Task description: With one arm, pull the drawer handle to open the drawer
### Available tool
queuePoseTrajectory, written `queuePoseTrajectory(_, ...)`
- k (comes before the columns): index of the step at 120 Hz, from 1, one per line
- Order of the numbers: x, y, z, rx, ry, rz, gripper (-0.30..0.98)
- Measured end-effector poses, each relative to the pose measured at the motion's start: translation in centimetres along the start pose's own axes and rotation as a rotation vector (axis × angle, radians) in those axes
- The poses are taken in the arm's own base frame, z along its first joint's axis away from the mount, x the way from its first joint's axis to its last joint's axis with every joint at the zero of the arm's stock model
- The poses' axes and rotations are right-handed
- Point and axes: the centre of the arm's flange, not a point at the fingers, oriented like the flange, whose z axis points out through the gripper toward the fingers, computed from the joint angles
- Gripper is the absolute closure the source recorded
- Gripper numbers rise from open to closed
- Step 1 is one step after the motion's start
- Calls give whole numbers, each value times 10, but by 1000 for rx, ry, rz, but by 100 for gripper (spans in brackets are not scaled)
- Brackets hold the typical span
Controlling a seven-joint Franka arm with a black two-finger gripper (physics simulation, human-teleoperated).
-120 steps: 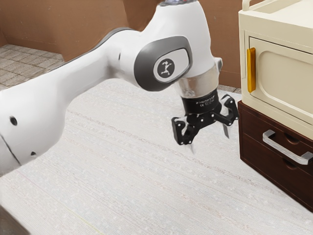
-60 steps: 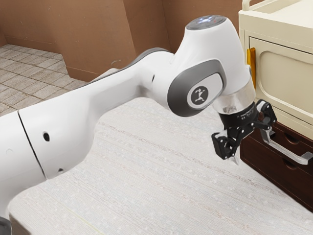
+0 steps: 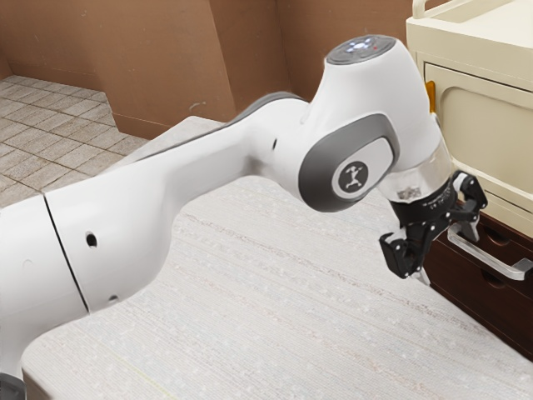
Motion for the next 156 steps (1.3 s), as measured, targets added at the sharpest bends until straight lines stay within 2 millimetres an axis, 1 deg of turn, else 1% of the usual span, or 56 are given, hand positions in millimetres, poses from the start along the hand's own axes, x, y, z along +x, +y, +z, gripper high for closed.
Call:
queuePoseTrajectory(20, 0, 5, 10, -11, -1, -12, 0)
queuePoseTrajectory(44, 2, 6, 14, -17, -2, -20, 1)
queuePoseTrajectory(52, 2, 5, 16, -17, -2, -23, 7)
queuePoseTrajectory(71, 2, 4, 18, -13, -1, -29, 29)
queuePoseTrajectory(86, 3, 1, 20, -7, 4, -31, 42)
queuePoseTrajectory(98, 6, -4, 16, -2, 11, -30, 48)
queuePoseTrajectory(111, 10, -10, 14, 6, 23, -26, 51)
queuePoseTrajectory(156, 7, -44, 2, 36, 41, -1, 54)
